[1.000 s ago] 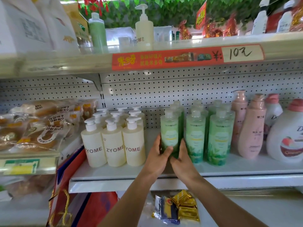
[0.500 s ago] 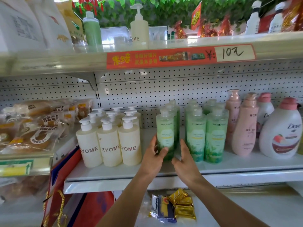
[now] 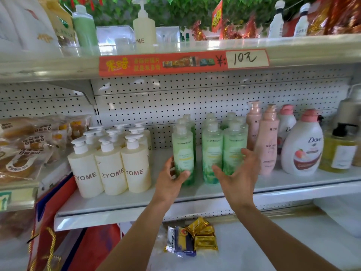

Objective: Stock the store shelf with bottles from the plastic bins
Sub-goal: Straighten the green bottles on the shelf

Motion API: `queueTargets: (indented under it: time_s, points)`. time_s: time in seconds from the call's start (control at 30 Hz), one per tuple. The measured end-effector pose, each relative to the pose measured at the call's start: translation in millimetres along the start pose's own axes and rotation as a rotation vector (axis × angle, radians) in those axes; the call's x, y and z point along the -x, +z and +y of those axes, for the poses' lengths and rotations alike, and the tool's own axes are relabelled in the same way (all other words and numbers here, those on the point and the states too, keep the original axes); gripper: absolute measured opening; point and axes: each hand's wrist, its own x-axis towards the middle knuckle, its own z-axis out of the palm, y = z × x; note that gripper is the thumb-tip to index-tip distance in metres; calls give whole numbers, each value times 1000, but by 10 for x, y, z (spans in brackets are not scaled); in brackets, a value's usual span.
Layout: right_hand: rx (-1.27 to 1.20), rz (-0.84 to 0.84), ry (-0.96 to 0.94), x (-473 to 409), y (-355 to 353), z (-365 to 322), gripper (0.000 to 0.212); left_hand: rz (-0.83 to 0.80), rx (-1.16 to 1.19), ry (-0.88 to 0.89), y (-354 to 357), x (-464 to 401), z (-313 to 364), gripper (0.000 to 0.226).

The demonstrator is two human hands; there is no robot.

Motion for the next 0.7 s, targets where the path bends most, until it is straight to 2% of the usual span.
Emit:
queueTargets:
  time_s: [0.07,0.13,0.47,0.7]
  points:
    - [46,-119,81,-76,7,47,109,0,-13,12,85,1,24,67]
    - [34,-183,97,-110,15,95,117,6,-23,30,183,13,43,63]
    - [19,-239,10,-224,-163,220,78,44,-15,41,302,15,47,63]
    - [5,-199,17,-296,-253,282,73,21,-1,33,476,16,100,63]
